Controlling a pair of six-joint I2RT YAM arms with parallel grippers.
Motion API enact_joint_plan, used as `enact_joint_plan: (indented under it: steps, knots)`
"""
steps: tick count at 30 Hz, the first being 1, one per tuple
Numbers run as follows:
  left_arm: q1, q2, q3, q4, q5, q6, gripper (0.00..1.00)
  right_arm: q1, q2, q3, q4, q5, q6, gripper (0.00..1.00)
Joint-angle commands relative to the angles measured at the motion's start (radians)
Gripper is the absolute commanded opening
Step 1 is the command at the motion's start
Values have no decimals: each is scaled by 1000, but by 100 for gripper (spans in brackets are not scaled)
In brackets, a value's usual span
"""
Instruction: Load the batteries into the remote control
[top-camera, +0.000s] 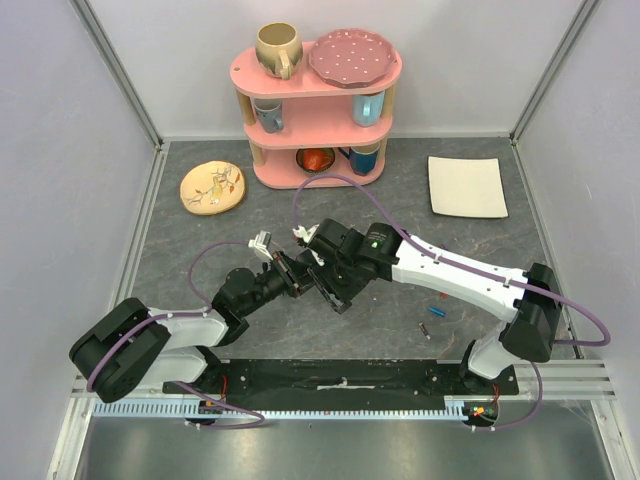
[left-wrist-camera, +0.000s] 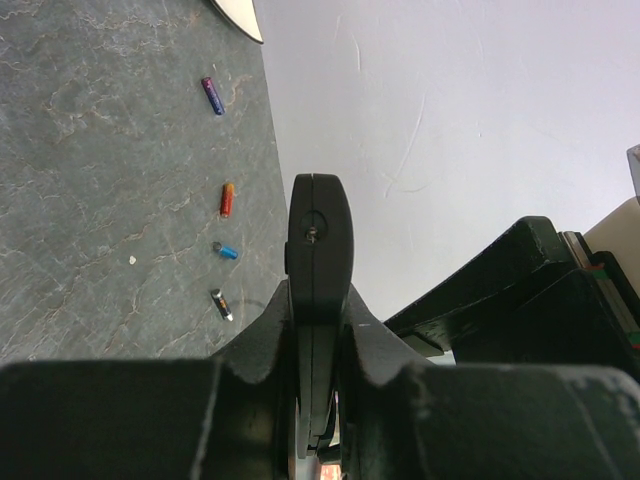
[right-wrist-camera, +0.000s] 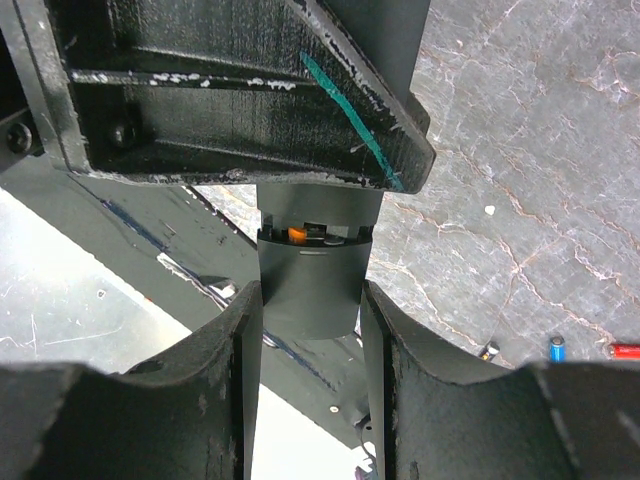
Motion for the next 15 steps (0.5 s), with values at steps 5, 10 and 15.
enact_joint_plan:
  steps: [5, 10, 15]
  knots:
    - [-38, -25, 102, 207, 57, -85, 2, 5, 41, -18, 31, 58, -12, 0]
    - [-65, -11, 112, 209, 63, -76, 2, 5, 42, -16, 35, 78, -11, 0]
    - [-79, -10, 120, 210, 65, -71, 2, 1, 42, -16, 37, 88, -12, 0]
